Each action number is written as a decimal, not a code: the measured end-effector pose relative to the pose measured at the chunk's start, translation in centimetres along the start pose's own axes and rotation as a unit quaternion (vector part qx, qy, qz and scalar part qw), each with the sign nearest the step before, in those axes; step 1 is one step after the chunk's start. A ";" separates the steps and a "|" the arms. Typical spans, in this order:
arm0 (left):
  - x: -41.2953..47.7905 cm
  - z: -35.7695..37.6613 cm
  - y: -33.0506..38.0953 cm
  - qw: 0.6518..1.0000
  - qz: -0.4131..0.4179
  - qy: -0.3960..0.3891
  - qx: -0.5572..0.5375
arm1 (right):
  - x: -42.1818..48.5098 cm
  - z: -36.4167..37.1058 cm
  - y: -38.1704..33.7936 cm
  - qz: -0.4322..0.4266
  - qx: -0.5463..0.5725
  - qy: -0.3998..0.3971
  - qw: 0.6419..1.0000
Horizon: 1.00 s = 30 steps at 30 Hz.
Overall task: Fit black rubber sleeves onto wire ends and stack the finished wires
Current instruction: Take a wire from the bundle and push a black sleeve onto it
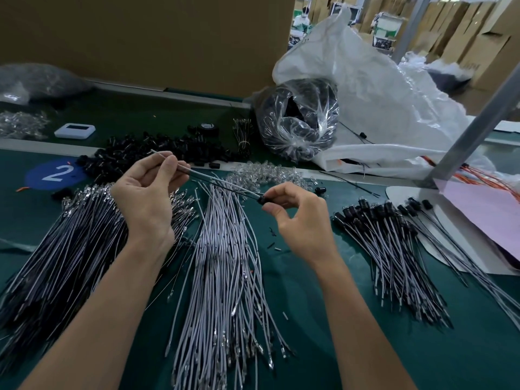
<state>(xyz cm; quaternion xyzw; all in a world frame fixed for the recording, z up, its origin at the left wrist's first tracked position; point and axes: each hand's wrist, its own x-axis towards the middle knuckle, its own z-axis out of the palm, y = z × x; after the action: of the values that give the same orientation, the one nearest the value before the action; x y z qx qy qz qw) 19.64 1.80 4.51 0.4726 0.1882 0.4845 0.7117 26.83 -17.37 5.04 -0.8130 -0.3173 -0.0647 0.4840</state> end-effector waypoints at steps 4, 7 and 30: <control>0.4 -0.5 0.2 0.999 -0.023 0.009 -0.041 | 0.0 -0.1 0.3 0.011 -0.024 0.019 0.999; 1.5 -1.6 0.9 0.994 -0.029 0.074 -0.081 | 0.2 -0.7 0.7 0.032 -0.041 0.063 0.997; -0.5 0.4 0.8 0.979 -0.109 -0.171 0.016 | 0.1 -3.8 -0.2 0.109 0.720 -0.003 0.686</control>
<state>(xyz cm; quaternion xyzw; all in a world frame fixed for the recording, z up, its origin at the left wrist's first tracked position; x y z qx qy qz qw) 19.33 1.23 5.30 0.5366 0.1218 0.3132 0.7741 27.61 -20.37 7.18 -0.2437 -0.1768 0.2390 0.9232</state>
